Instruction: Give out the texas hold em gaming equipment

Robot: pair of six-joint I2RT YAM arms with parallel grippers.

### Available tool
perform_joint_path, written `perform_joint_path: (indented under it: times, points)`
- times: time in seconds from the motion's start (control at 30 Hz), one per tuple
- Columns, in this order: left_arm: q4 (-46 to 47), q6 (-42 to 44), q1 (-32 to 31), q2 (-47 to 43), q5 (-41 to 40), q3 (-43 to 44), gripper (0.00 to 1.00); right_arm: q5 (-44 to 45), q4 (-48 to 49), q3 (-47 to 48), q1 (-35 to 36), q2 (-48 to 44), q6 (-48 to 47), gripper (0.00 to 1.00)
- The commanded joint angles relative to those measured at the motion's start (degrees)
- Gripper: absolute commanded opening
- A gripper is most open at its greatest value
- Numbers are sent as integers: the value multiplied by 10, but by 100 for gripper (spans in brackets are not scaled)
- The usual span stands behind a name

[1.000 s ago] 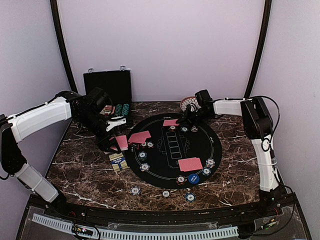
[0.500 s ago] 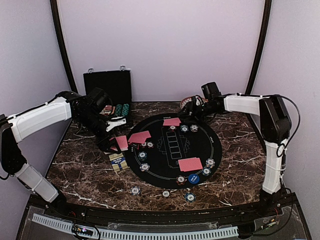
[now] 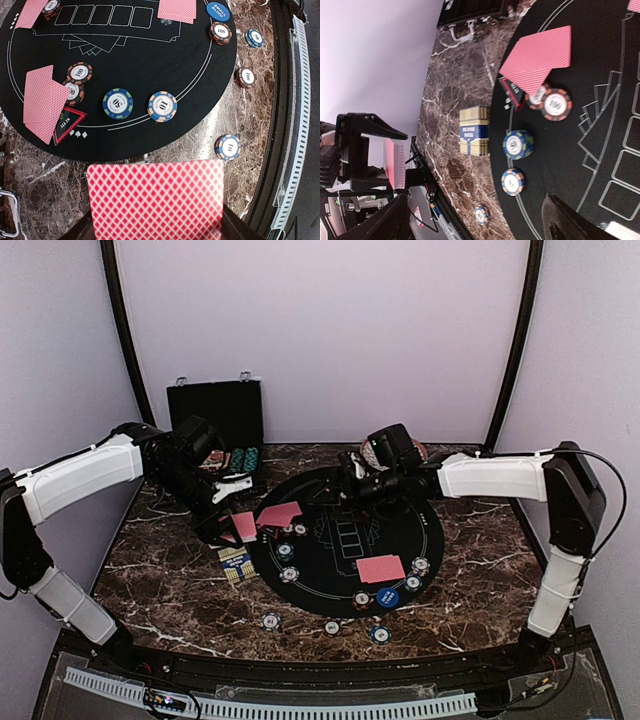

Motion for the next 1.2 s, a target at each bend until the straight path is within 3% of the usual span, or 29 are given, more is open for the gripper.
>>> perform_joint_path:
  times: [0.0, 0.5, 1.17]
  points:
    - [-4, -3, 3, -15, 17, 14, 0, -24, 109, -15, 45, -5, 50, 93]
    - [2, -3, 3, -20, 20, 8, 0, -44, 222, -9, 107, 54, 124, 91]
    - [4, -8, 3, -9, 24, 23, 0, -91, 280, 56, 129, 122, 173, 90]
